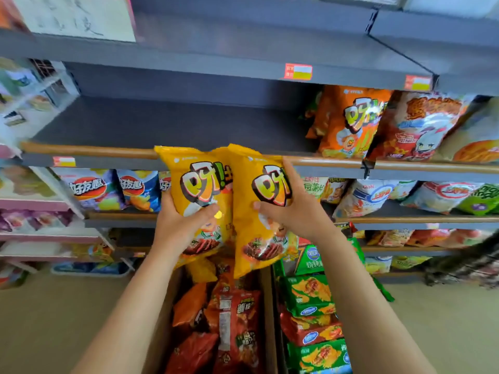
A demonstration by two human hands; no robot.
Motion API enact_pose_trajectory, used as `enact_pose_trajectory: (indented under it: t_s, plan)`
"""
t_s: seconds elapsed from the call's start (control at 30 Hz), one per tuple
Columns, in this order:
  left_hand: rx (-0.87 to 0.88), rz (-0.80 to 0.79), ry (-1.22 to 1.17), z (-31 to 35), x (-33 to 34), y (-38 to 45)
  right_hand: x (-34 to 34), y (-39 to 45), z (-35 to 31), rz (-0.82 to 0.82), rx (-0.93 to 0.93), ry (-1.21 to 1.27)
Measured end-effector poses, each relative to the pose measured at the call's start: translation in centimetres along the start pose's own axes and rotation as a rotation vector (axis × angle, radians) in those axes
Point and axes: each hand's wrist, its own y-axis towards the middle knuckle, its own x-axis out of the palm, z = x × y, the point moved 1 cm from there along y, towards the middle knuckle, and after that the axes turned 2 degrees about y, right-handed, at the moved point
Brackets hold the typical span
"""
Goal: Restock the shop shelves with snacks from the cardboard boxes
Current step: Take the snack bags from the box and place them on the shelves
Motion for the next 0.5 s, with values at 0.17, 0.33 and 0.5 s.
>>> enact_pose_trajectory:
  t_s: [0.17, 0.33, 0.5]
  plan:
    - [-0.032, -0.022, 0.027, 1.1, -0.3, 4.0, -1.6, 5.0, -3.4, 0.312, -0.026, -0.134]
    - [-0.027, -0.034, 0.086, 3.1, 1.0, 6.8, -3.8, 13.3, -4.8, 0.505, 0.027, -0.378]
    - [-0.058, -0.052, 0.071, 2.6, 2.8, 8.6, -4.2, 19.1, -4.6, 0.567, 0.021, -0.442]
